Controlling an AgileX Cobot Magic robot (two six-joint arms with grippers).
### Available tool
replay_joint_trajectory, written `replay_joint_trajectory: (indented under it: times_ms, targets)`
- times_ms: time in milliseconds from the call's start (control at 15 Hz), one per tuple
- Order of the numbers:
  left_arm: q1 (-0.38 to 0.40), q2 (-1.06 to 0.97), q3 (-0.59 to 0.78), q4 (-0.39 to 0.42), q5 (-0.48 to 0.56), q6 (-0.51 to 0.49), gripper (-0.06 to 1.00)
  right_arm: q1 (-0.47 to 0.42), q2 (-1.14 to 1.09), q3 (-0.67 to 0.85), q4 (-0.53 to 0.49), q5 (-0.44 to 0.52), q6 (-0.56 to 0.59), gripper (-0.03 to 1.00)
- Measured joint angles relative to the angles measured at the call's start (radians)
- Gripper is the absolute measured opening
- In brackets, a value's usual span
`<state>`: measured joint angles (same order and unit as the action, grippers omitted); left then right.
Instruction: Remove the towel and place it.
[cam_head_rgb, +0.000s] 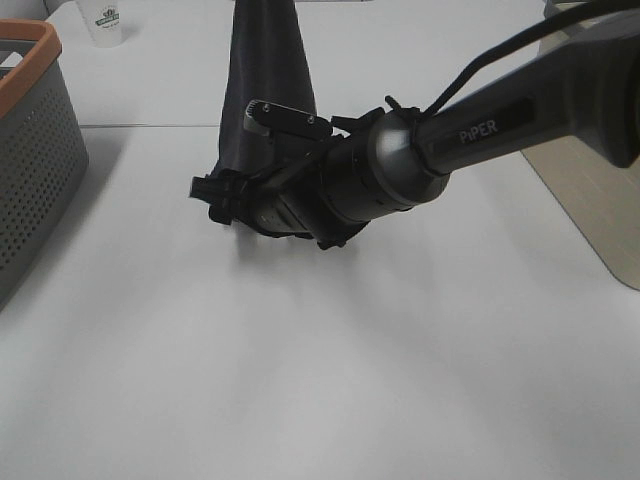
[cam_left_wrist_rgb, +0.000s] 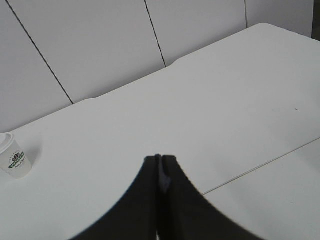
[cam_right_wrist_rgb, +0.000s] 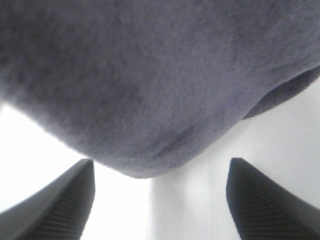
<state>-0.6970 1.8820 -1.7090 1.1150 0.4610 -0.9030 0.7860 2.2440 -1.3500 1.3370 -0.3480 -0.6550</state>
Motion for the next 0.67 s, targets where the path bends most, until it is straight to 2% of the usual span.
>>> replay_joint_trajectory:
  times_ms: [600, 667]
  targets:
    - [0.0, 0.0, 0.0, -0.031, 0.0, 0.0, 0.0, 0.028, 0.042, -0.059, -0.036, -0.129, 0.0, 0.67]
    - [0.0, 0.0, 0.0, -0.035, 0.0, 0.006, 0.0, 0.028, 0.05, -0.06, -0.036, -0.129, 0.0, 0.56]
